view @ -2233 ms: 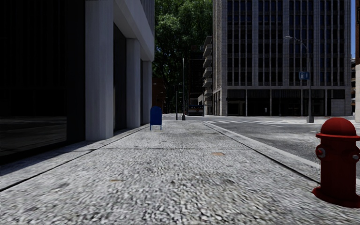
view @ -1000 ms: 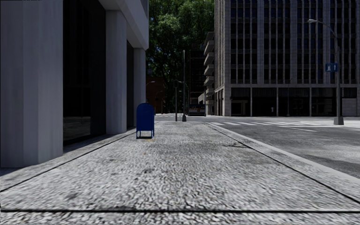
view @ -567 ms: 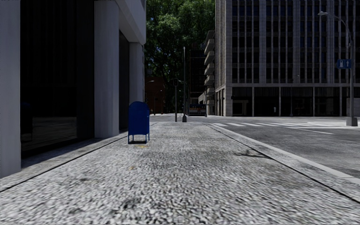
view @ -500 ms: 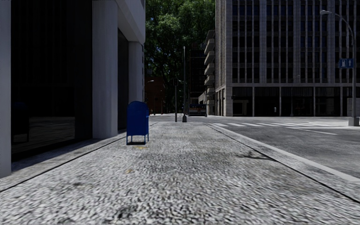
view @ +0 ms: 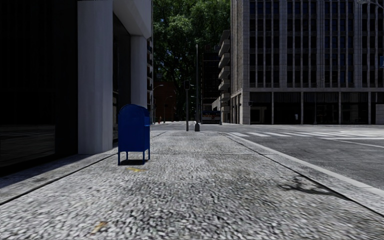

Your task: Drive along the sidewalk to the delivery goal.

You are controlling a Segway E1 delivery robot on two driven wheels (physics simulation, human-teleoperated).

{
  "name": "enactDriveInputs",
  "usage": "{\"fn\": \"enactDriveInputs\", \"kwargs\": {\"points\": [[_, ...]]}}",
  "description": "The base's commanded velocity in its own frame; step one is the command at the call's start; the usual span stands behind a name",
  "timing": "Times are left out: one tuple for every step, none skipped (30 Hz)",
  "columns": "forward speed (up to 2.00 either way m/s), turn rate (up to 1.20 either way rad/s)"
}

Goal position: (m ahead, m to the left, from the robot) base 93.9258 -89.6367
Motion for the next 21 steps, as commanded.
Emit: {"fn": "enactDriveInputs", "kwargs": {"points": [[2.00, 0.00], [2.00, 0.00], [2.00, 0.00], [2.00, 0.00], [2.00, 0.00], [2.00, 0.00], [2.00, 0.00], [2.00, 0.00], [2.00, 0.00], [2.00, 0.00], [2.00, 0.00], [2.00, 0.00], [2.00, 0.00], [2.00, 0.00], [2.00, 0.00], [2.00, 0.00], [2.00, 0.00], [2.00, 0.00], [2.00, 0.00], [2.00, 0.00], [2.00, 0.00]]}}
